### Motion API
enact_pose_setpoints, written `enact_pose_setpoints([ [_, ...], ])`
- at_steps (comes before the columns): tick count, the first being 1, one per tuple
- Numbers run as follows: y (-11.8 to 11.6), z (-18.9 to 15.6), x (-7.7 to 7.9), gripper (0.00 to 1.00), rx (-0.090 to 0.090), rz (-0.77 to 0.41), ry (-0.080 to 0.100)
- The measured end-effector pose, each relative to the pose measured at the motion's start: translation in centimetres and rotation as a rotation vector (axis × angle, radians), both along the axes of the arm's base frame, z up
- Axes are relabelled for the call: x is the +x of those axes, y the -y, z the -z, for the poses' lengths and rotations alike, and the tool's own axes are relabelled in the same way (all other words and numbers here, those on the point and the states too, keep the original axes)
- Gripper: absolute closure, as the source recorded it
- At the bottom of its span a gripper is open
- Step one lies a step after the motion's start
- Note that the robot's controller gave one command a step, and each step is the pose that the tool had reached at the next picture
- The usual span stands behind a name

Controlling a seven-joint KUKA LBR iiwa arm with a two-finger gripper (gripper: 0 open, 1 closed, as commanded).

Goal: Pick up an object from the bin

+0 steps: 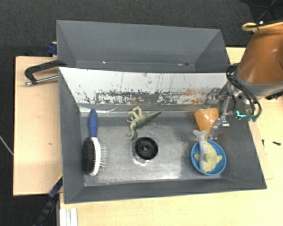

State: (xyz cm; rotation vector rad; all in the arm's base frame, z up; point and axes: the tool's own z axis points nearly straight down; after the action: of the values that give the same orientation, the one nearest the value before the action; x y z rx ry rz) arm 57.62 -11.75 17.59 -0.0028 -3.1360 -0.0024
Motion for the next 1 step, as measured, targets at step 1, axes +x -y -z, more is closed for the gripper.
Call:
enact_pose_setpoints([
  [1, -1.75, 10.53, -7.16, 0.00, -0.001, 0.069, 0.009],
])
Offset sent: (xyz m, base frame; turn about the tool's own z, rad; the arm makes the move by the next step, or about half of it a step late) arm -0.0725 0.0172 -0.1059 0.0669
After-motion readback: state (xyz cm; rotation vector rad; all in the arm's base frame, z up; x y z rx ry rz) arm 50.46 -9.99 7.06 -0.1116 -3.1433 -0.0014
